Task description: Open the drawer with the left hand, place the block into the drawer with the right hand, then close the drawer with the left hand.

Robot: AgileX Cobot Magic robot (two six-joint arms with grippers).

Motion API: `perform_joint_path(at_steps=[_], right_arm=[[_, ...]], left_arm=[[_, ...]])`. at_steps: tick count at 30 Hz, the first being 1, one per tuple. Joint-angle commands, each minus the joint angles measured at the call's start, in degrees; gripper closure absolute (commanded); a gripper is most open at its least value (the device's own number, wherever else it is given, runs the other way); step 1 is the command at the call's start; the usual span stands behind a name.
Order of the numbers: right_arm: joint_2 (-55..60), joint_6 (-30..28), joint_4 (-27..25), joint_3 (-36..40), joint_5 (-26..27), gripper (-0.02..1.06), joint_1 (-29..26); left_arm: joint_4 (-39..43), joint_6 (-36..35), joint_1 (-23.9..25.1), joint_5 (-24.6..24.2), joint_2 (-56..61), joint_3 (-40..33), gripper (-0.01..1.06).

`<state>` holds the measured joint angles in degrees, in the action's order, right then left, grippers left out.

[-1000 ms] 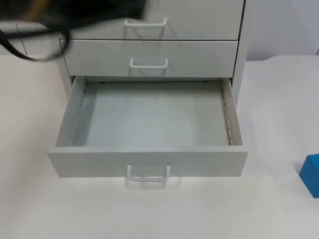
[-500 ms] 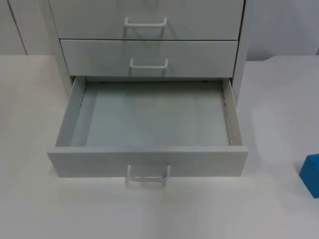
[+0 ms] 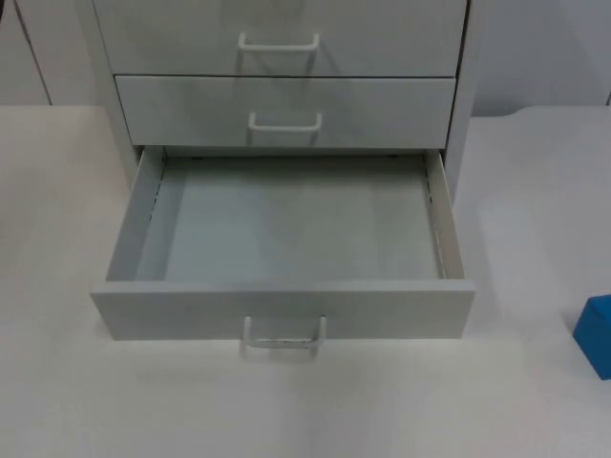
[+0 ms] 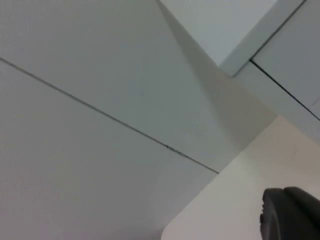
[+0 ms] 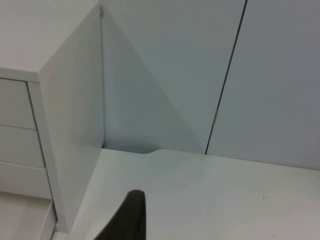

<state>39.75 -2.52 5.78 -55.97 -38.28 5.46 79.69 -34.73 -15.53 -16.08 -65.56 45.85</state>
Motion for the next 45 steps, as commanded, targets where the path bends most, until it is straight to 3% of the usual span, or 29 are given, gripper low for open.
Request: perform_joint_path(at_steps=[1, 7, 10, 12, 13, 15, 16, 19, 21, 23, 24, 26, 29, 30, 32, 36, 39, 45], right_arm=[[-0.1, 0.2, 0.1, -0.4, 0.4, 0.02, -0.1], [-0.1, 0.2, 0.1, -0.4, 0.4, 0.02, -0.1], [-0.1, 0.2, 0.1, -0.4, 0.4, 0.02, -0.1], [-0.1, 0.2, 0.1, -0.4, 0.5, 0.02, -0.1], [-0.1, 0.2, 0.1, -0.4, 0.5, 0.02, -0.1], [-0.1, 0.2, 0.1, -0.4, 0.5, 0.02, -0.1], [-0.1, 0.4, 0.1, -0.4, 0.5, 0.02, -0.1], [-0.1, 0.5, 0.1, -0.4, 0.4, 0.02, -0.1], [-0.1, 0.5, 0.1, -0.4, 0.3, 0.02, -0.1], [-0.1, 0.5, 0.1, -0.4, 0.2, 0.02, -0.1], [-0.1, 0.5, 0.1, -0.4, 0.2, 0.02, -0.1], [-0.1, 0.5, 0.1, -0.4, 0.2, 0.02, -0.1], [-0.1, 0.5, 0.1, -0.4, 0.5, 0.02, -0.1], [-0.1, 0.5, 0.1, -0.4, 0.5, 0.02, -0.1], [-0.1, 0.5, 0.1, -0.4, 0.5, 0.02, -0.1], [-0.1, 0.5, 0.1, -0.4, 0.2, 0.02, -0.1], [-0.1, 0.5, -1.3, -0.4, 0.0, 0.02, -0.1], [0.0, 0.5, -3.0, -0.4, -0.8, 0.02, -0.1]], left_arm=[[0.0, -0.1, 0.2, -0.2, 0.4, 0.1, 1.05], [1.4, 1.3, 0.2, -4.1, 0.4, 0.1, 1.00], [1.4, 6.2, 0.2, -5.8, 0.4, 0.1, 0.76], [1.0, 6.2, 0.2, -5.5, 0.4, 0.1, 0.45], [1.0, 6.2, 0.2, -5.5, 0.4, 0.1, 0.45], [0.4, 6.2, 0.2, -5.5, 0.4, 0.1, 0.06], [0.3, 6.5, 0.2, -5.6, 0.4, 0.1, 0.00], [0.2, 6.6, 0.2, -5.8, 0.4, 0.1, 0.00], [-7.4, 7.0, -0.4, -6.8, 1.4, 0.5, 0.00], [-15.4, 12.0, -0.6, -5.9, 2.8, 0.9, 0.00], [-15.4, 12.0, -0.6, -5.9, 2.8, 0.9, 0.00], [-18.3, 18.4, -1.7, -6.2, 3.7, 1.1, 0.00], [-28.2, 17.3, -2.5, -9.2, 3.9, 4.7, 0.00], [-28.2, 17.3, -2.5, -9.2, 3.9, 4.7, 0.00], [-39.3, 17.8, -1.4, -10.6, 3.9, 7.7, 0.00], [-47.3, 17.6, 0.3, -11.4, 4.1, 10.2, 0.00], [-58.0, 16.9, 3.1, -10.5, 4.7, 11.1, 0.00], [-60.3, 11.3, 5.0, -10.5, 7.8, 11.1, 0.00]])
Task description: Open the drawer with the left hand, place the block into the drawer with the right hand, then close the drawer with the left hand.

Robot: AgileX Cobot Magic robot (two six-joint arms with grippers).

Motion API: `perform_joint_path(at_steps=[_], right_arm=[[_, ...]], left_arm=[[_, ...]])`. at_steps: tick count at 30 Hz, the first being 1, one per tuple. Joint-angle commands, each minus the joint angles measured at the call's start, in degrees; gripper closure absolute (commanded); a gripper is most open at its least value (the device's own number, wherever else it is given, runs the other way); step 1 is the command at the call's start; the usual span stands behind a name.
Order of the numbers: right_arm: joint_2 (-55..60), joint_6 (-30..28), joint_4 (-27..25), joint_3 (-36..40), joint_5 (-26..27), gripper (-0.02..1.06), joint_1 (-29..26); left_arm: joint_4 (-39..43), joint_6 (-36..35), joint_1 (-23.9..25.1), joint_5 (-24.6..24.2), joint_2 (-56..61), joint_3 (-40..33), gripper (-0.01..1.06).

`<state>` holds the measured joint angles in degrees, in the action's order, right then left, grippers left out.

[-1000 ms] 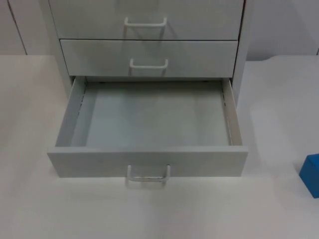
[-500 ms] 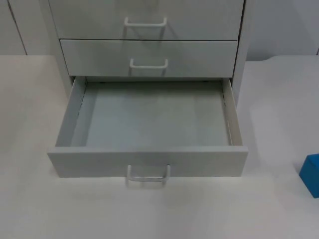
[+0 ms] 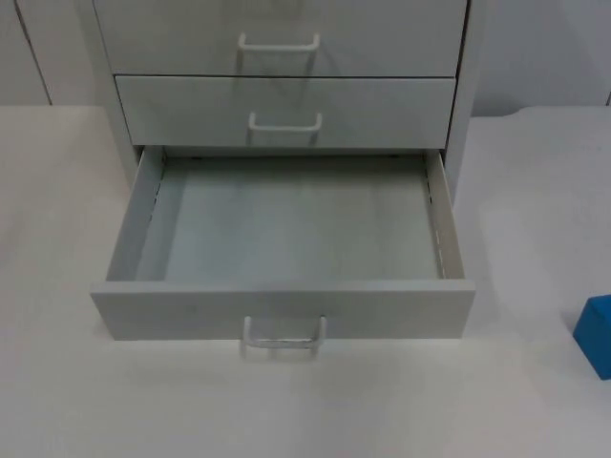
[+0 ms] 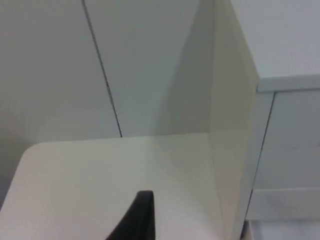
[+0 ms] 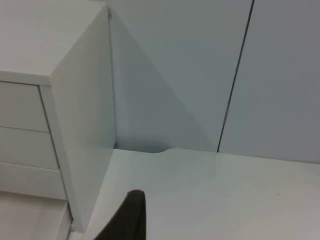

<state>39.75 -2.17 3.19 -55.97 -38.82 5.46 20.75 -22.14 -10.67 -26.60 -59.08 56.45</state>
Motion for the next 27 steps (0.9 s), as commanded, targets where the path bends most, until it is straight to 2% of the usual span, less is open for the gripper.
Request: perform_joint_path(at_steps=[1, 5, 7, 10, 13, 16, 20, 23, 24, 27], right_arm=[[0.5, -0.2, -0.9, -0.4, -1.4, 0.02, -0.1], [3.1, -1.0, -2.3, -0.4, -4.9, 0.02, -0.1], [4.7, -1.8, -4.0, -0.4, -4.3, 0.02, -0.1], [7.5, -2.2, -5.5, -0.4, -4.9, 0.02, -0.1], [13.1, -5.7, -11.1, -0.2, -6.9, 0.02, -0.1], [15.7, -6.2, -12.5, 0.7, -6.4, 0.02, -0.1], [22.5, -3.4, -12.5, 5.7, -2.8, 0.02, 0.3], [25.6, -1.2, -10.7, 9.1, 0.1, 0.02, 3.5], [26.8, 2.2, -7.9, 11.0, 2.2, 0.02, 5.8], [31.0, 20.6, 8.6, 15.7, 8.3, 0.02, 12.9]], left_arm=[[-1.3, -2.8, 0.1, -0.1, 2.4, 0.5, 0.00], [1.1, -3.0, 0.1, -2.2, 4.5, 0.4, 0.00], [1.5, -2.4, 0.1, -4.0, 4.7, 0.0, 0.00], [1.5, -0.7, -0.1, -3.8, 4.8, -1.2, 0.00], [1.6, -0.3, -0.2, -3.7, 4.8, -2.3, 0.00], [1.3, -0.3, -0.2, -3.6, 4.8, -2.3, 0.00], [1.3, -0.2, -0.1, -3.3, 4.8, -2.3, 0.00], [1.8, 0.3, -0.1, -3.1, 4.8, -2.3, 0.00], [1.9, 0.3, -0.1, -3.1, 4.8, -2.3, 0.00], [1.8, 0.3, -0.1, -3.3, 4.8, -2.3, 0.00]])
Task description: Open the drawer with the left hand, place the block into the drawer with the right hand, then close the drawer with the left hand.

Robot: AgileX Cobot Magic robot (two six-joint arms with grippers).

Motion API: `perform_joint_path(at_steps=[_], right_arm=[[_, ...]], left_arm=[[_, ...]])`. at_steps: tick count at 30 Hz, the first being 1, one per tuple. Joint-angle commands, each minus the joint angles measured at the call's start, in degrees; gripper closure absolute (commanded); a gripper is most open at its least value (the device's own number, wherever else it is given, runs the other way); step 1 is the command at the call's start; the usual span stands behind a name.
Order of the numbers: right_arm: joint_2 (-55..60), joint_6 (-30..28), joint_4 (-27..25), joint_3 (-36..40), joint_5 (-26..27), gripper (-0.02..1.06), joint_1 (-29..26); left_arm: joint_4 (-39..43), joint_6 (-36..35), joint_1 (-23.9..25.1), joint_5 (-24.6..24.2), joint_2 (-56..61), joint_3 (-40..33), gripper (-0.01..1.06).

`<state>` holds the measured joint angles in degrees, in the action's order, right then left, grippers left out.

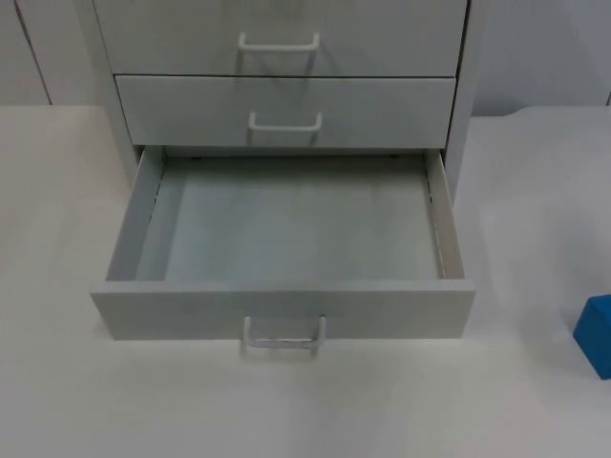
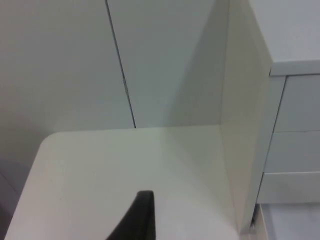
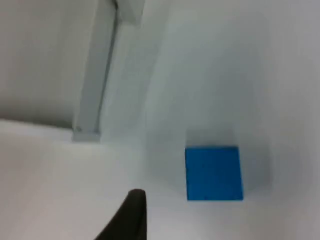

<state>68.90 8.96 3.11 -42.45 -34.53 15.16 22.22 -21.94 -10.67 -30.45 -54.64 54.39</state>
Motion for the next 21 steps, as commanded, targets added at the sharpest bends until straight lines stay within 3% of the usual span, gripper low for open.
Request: perform_joint_path(at_steps=[1, 2, 4, 6, 14, 21], right_arm=[[1.9, 9.5, 8.7, 2.2, 4.0, 0.02, 3.2], [3.9, 19.7, 15.7, 3.7, 6.7, 0.02, 5.6], [6.8, 30.1, 23.2, 5.0, 10.5, 0.02, 6.9], [10.1, 34.8, 25.9, 5.1, 13.2, 0.02, 6.8], [21.0, 35.6, 27.6, 5.0, 21.0, 0.02, 6.8], [26.7, 36.6, 28.3, 4.5, 21.7, 0.02, 6.8]], left_arm=[[0.3, 0.1, -0.1, 0.6, 0.4, -0.2, 0.00], [0.3, 0.2, -0.1, 0.6, 0.4, -0.2, 0.00], [0.3, 0.2, -0.1, 0.6, 0.4, -0.2, 0.00], [0.6, 0.2, -0.1, 0.6, 0.4, -0.2, 0.00], [1.4, 0.2, -0.1, 0.7, 0.3, -0.3, 0.00], [2.0, 0.2, -0.1, 0.6, 0.2, -0.3, 0.00]])
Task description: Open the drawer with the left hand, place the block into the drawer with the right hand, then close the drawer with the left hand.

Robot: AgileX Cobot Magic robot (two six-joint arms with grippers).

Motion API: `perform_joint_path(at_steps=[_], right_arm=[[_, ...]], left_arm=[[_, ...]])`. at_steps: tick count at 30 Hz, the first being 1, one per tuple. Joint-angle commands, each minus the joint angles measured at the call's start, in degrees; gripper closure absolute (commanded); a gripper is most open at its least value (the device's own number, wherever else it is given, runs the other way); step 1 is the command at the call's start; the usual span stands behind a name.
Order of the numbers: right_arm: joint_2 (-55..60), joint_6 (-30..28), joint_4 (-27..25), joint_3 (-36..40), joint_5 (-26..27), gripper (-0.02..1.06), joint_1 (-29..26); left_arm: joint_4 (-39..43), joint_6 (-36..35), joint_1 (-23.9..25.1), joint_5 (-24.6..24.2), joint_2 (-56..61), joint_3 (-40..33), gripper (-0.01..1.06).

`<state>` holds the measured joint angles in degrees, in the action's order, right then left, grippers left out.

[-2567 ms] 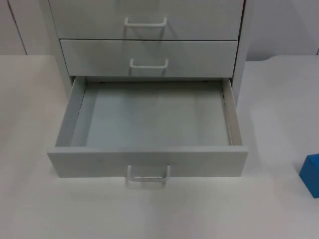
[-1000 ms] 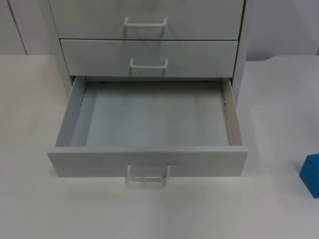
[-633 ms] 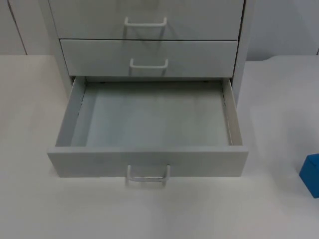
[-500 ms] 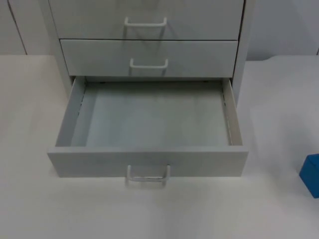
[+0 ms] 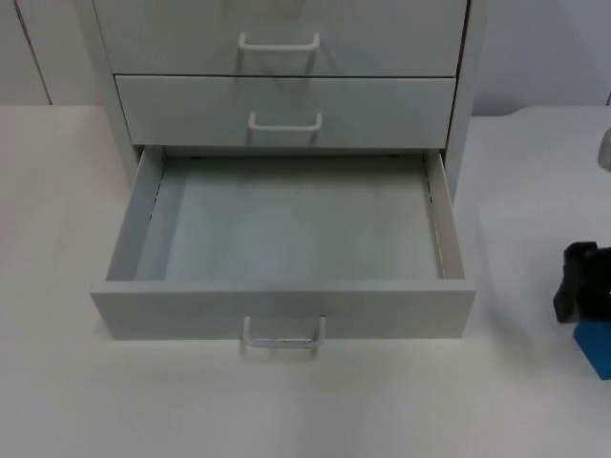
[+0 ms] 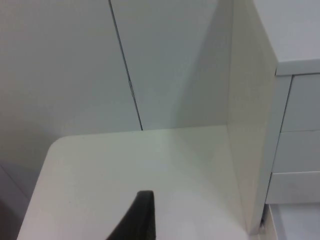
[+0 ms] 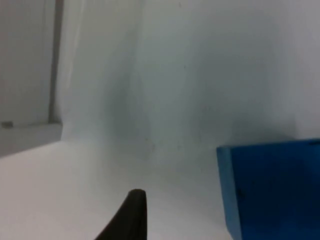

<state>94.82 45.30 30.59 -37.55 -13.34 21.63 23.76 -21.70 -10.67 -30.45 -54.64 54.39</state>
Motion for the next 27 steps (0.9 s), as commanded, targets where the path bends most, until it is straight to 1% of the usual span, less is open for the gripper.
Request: perform_joint_path(at_steps=[1, 5, 9, 11, 13, 14, 15, 16, 17, 20, 21, 23, 24, 25, 27], right_arm=[[1.4, 0.3, 0.8, -0.4, 1.0, 0.02, 0.1], [2.6, 1.7, 0.8, -0.5, 2.1, 0.02, -1.3], [2.9, 1.7, 0.9, -0.7, 3.0, 0.02, -3.4], [3.3, 1.7, 2.3, -0.7, 3.0, 0.05, -4.2], [4.0, 1.6, 2.7, -0.7, 3.0, 0.15, -4.3], [4.0, 1.6, 2.7, -0.7, 3.0, 0.15, -4.3], [4.6, 1.5, 2.7, -0.7, 3.4, 0.24, -4.3], [5.1, 1.5, 2.7, -0.7, 3.7, 0.28, -4.3], [5.6, 1.5, 2.7, -0.7, 3.8, 0.31, -4.3], [6.2, 1.5, 2.7, -0.7, 3.8, 0.33, -4.3], [6.2, 1.5, 2.9, -0.7, 3.8, 0.35, -4.3], [6.2, 1.9, 3.8, -0.7, 3.8, 0.46, -4.3], [6.2, 2.1, 3.8, -0.7, 3.8, 0.54, -4.3], [6.2, 2.1, 3.8, -0.7, 3.8, 0.54, -4.3], [6.2, 2.2, 3.8, -0.7, 3.8, 0.73, -4.3]], left_arm=[[0.7, 0.0, -0.1, 0.6, 0.0, -0.3, 0.00], [0.7, 0.0, -0.1, 0.6, -0.2, -0.3, 0.00], [0.9, 0.0, -0.1, 0.6, -0.2, -0.3, 0.00], [1.1, 0.0, -0.1, 0.6, -0.2, -0.3, 0.00], [1.1, 0.0, -0.1, 0.8, -0.2, -0.3, 0.00], [1.1, 0.0, -0.1, 0.8, -0.2, -0.3, 0.00], [1.1, 0.0, -0.1, 0.8, -0.2, -0.3, 0.00], [1.1, 0.0, -0.1, 0.7, -0.3, -0.3, 0.00], [1.2, 0.0, -0.1, 0.7, -0.3, -0.3, 0.00], [1.3, 0.0, -0.1, 0.7, -0.3, -0.3, 0.00], [1.3, 0.0, -0.1, 0.7, -0.3, -0.3, 0.00], [1.3, 0.0, -0.1, 0.7, -0.3, -0.3, 0.00], [1.3, 0.0, -0.1, 0.7, -0.3, -0.3, 0.00], [1.3, 0.0, -0.1, 0.7, -0.3, -0.3, 0.00], [1.3, 0.0, -0.1, 0.7, -0.3, -0.3, 0.00]])
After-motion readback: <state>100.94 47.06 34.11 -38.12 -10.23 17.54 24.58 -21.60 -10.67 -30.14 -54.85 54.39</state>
